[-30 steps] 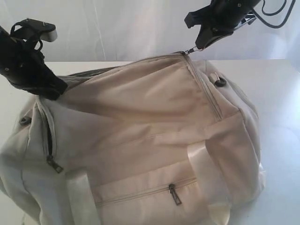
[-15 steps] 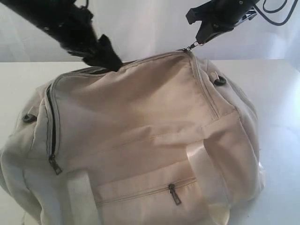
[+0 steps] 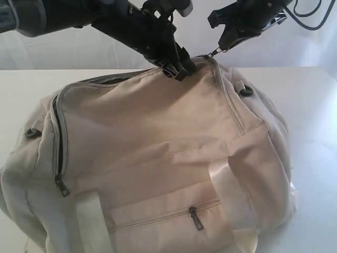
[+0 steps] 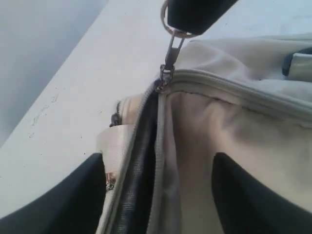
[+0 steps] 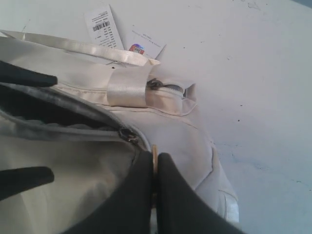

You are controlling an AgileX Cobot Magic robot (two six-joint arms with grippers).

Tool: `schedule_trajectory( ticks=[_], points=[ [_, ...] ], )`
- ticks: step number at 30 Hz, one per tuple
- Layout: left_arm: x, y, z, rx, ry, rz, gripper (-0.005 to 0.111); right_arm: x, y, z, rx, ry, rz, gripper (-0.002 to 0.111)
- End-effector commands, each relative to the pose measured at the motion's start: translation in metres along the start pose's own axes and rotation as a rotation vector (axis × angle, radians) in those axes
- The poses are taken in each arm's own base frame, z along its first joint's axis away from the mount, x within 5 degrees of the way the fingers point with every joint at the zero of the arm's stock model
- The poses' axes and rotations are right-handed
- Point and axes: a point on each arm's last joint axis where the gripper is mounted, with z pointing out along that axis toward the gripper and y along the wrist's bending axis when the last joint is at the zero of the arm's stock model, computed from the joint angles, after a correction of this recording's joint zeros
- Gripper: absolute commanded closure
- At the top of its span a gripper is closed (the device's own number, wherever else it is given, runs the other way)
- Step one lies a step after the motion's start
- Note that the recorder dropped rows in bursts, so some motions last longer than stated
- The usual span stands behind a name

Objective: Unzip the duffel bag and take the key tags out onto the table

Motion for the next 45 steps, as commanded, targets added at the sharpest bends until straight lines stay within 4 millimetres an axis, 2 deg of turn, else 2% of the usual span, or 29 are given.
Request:
schedule_trajectory(
  ticks=[1, 8, 12, 23, 27, 35, 40, 45],
  points=[
    [-0.001, -0.002, 0.002, 0.014, -0.007, -0.011, 0.055, 0.0, -0.005, -0.008, 0.019, -0.023, 0.001, 0.108],
    [-0.001, -0.006, 0.002, 0.052, -0.001, -0.043, 0.085, 0.0, -0.005, -0.008, 0.017, -0.024, 0.001, 0.108],
    [-0.002, -0.005, 0.0, 0.05, -0.003, -0.045, 0.107, 0.0, -0.005, -0.008, 0.016, -0.02, 0.001, 0.108],
    [0.009, 0.018, -0.027, 0.058, 0.038, -0.139, 0.107, 0.002, -0.004, -0.007, 0.009, 0.002, 0.005, 0.108],
    [0.012, 0.024, -0.03, 0.057, 0.036, -0.161, 0.107, 0.005, -0.003, -0.008, -0.003, 0.034, 0.008, 0.108],
    [0.013, 0.024, -0.031, 0.062, 0.045, -0.163, 0.107, 0.008, 0.003, -0.021, -0.008, 0.04, 0.005, 0.108],
    [0.011, 0.025, -0.034, 0.057, 0.037, -0.16, 0.107, 0.02, 0.005, -0.025, 0.006, 0.074, 0.017, 0.108],
    [0.007, 0.026, -0.046, 0.066, 0.025, -0.165, 0.107, 0.032, 0.008, -0.028, 0.01, 0.104, 0.025, 0.108]
  ],
)
